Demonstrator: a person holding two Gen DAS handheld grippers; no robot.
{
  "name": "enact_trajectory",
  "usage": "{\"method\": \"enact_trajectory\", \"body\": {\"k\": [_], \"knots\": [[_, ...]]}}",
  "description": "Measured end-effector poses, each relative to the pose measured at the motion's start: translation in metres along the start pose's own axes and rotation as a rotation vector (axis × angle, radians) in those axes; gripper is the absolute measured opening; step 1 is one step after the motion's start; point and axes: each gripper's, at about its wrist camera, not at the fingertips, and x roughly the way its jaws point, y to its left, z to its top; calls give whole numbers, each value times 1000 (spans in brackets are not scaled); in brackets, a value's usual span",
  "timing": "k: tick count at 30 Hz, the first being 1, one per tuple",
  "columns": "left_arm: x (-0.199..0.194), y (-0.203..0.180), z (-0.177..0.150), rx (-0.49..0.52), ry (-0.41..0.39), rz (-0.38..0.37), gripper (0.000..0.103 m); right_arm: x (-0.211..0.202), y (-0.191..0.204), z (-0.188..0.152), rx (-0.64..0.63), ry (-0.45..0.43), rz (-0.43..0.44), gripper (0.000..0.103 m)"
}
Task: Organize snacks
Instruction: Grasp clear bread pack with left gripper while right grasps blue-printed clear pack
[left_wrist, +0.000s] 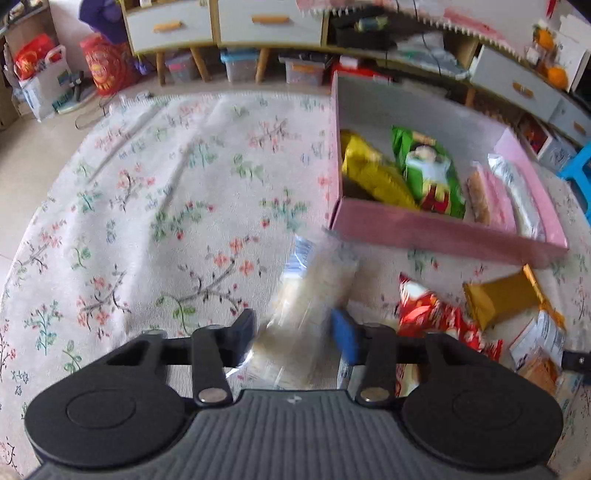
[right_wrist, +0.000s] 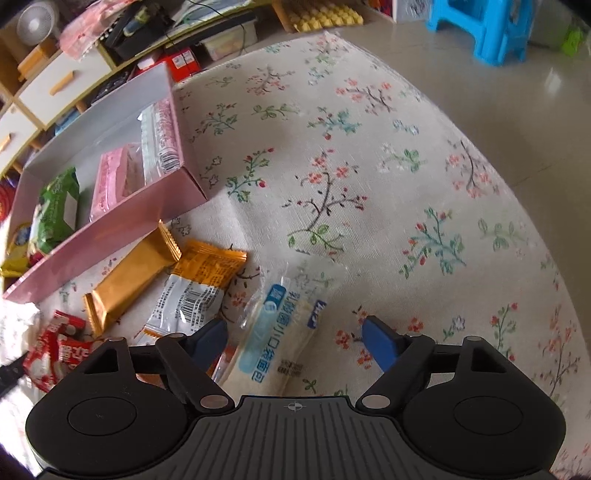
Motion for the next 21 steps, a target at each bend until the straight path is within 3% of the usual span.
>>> {"method": "enact_trajectory", "body": {"k": [1,3,10,16,21], "knots": [[0,0,0,5,-1,1,39,-1,1,0,-11,-14,-5,54],[-2,-1,0,20,-5,8,37,-4,-1,1,0,-18,10,44],[-7,12,3,-41,12,-3,30,-14,-14,5,56,-25,59,42],[-18,33,5,-143,-4,-33,23,-28,-26,8,95,-52,116,42],[-28,37,7,-157,-39,-12,22,-40,-32,12,102,-97,140,41]]}}
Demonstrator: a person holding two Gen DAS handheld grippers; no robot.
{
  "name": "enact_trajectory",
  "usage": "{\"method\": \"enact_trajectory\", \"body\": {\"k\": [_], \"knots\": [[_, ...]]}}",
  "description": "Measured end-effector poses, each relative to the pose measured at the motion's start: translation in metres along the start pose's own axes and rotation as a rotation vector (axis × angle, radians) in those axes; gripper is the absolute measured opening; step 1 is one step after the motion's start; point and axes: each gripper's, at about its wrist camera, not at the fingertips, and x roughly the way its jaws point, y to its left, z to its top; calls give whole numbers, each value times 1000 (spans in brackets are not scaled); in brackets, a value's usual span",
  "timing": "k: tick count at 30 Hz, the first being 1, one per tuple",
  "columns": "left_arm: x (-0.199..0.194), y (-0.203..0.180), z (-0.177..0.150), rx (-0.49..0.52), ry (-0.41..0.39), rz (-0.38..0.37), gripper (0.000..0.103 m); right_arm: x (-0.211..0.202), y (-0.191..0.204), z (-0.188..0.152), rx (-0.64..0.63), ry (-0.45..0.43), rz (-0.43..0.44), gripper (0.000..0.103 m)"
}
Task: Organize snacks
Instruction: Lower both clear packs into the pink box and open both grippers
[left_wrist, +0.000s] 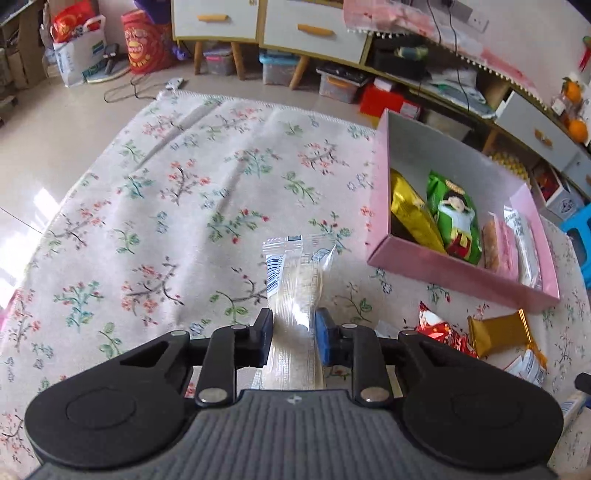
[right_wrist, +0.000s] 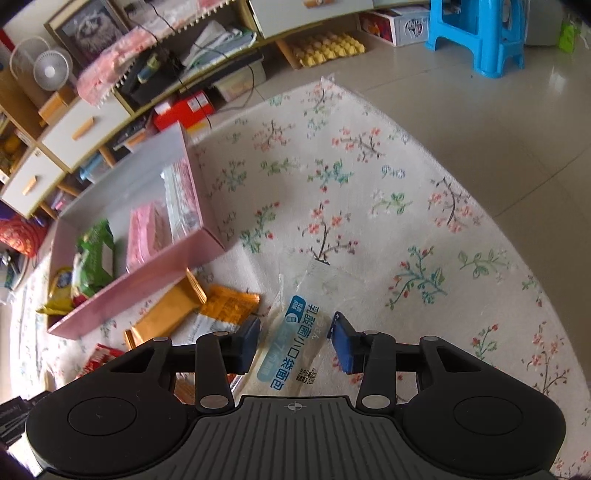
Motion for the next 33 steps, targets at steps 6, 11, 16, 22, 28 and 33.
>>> {"method": "enact_trajectory", "body": {"k": [6,11,16,22,28,33], "knots": [[-19,-1,4,-29,-51,-53,22,-13,0,6,9,-38,67,41],[-30,-13,1,-10,-77,-102,22,-21,5,9,5,-66,108,41],[-31,-21,1,1,-93,-110,22,-27,8,13,-3,-98,125,41],[-38,-23,3,-6,-110,-149,22,-31,2,20,0,-129,110,41],[-39,-26,19,-39,-141,-148,22,-28,-6,33,29,-162,82,41],[-42,-41,29,-52,-169,-167,22,-23,0,44,10,-194,77,41]]}}
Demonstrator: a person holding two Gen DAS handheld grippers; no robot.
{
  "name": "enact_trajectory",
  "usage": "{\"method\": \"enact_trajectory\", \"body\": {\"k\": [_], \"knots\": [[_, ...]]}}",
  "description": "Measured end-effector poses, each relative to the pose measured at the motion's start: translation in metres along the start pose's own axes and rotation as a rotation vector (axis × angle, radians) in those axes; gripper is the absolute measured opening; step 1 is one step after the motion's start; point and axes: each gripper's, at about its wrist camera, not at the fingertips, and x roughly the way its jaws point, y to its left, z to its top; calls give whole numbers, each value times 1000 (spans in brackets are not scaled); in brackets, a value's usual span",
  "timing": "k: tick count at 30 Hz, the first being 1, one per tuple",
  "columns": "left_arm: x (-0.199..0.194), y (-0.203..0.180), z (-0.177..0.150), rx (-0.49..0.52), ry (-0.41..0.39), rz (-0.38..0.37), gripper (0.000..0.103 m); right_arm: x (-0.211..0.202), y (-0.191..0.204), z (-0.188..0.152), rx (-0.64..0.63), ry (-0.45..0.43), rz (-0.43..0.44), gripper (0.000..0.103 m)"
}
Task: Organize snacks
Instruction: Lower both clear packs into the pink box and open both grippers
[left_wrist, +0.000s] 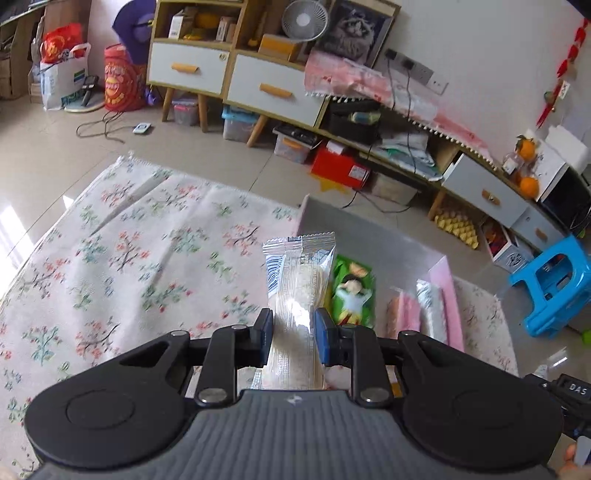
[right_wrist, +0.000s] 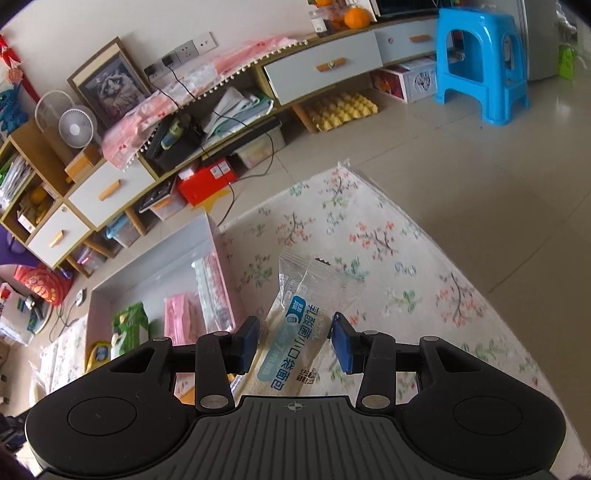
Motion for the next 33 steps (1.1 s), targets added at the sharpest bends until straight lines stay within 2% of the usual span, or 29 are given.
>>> {"method": "enact_trajectory", "body": {"k": [11,17,21,24,29,33], "knots": [[39,-50,16,9,-26,-54,22,32,34,13,-119,-63,17,41],[55,-54,17,10,-25,-86,22,43,76,12,-285,-110,41,41],[65,-49,17,-18,-2,-119,22,57,97,11,-361,-107,98,42],[73,-49,13,17,-19,-96,22,65,110,5,-442,-121,105,42],[88,-54,5,29,19,-116,22,86,120,-1,-490,-105,124,41],[89,-60,3,53,1,-117,23,87,125,0,-494,-126,162,39]]}}
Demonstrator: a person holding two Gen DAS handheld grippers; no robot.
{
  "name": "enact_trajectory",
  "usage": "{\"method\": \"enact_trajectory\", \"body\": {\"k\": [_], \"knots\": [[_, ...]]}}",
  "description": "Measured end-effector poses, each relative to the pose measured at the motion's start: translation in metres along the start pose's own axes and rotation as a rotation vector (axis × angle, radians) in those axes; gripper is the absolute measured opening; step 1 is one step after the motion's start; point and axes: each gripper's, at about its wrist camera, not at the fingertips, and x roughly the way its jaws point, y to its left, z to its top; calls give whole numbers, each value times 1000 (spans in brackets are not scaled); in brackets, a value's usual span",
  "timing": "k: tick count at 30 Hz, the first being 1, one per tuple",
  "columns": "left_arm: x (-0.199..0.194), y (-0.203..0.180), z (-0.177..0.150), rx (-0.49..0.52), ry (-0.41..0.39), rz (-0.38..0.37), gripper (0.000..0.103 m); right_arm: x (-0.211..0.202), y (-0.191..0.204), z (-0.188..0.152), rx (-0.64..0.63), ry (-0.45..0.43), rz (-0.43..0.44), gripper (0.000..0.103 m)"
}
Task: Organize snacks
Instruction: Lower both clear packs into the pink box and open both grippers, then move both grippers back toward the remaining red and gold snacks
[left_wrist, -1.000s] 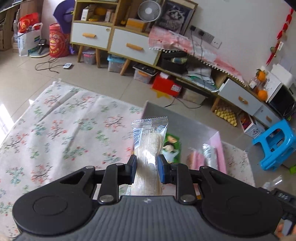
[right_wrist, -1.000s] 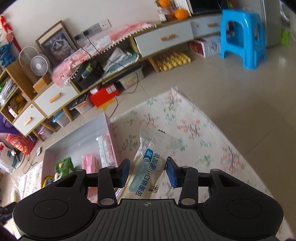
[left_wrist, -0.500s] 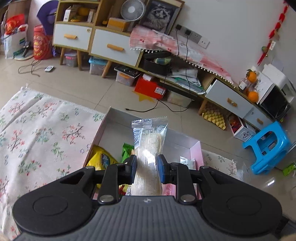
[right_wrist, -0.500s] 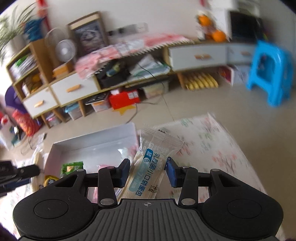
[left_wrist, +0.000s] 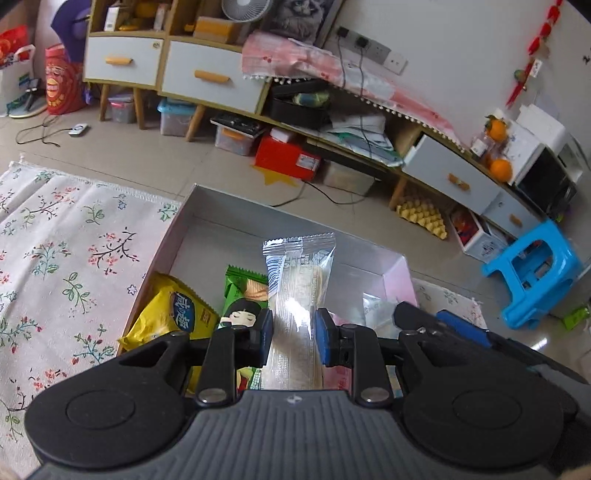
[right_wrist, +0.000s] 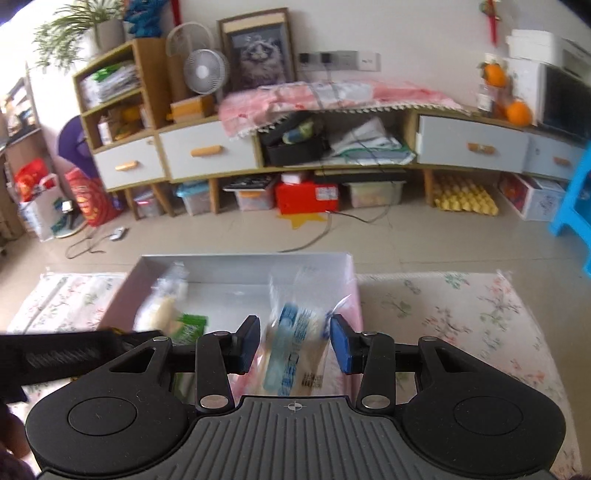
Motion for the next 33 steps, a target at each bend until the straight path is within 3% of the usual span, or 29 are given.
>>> {"method": "enact_trajectory", "body": {"k": [6,11,16,19,21,23,25,27,31,33], "knots": [[-7,-1,3,27,-57,-26,35,-2,-14,1,70,-2,43,60],[-18,-1,7,44,-57,-12,34,-14,-44,3,186,-4,20,61],[-47,8,10,-51,-44,-27,40,-43,-71,6,376,9,86,64],[-69,13,8,-103,-39,-26,50,-68,-65,9,356,3,115,69],[-82,12,4,-67,-61,10,52,-90,-51,10,280,17,118,69],[-92,11,-2,-24,-50,49,62,-116,-39,9,191,-9,124,73],[-98,18,-11,-25,-24,69,61,-136,-29,7,116,-51,80,87],[-105,24,-20,-19,-29,100,61,-148,-27,3,101,-69,32,87],[-114,42,-34,-32,-8,142,63,-155,-38,-18,219,31,73,87],[-112,48,-35,-38,9,161,63,-150,-42,-33,291,124,68,87]]}}
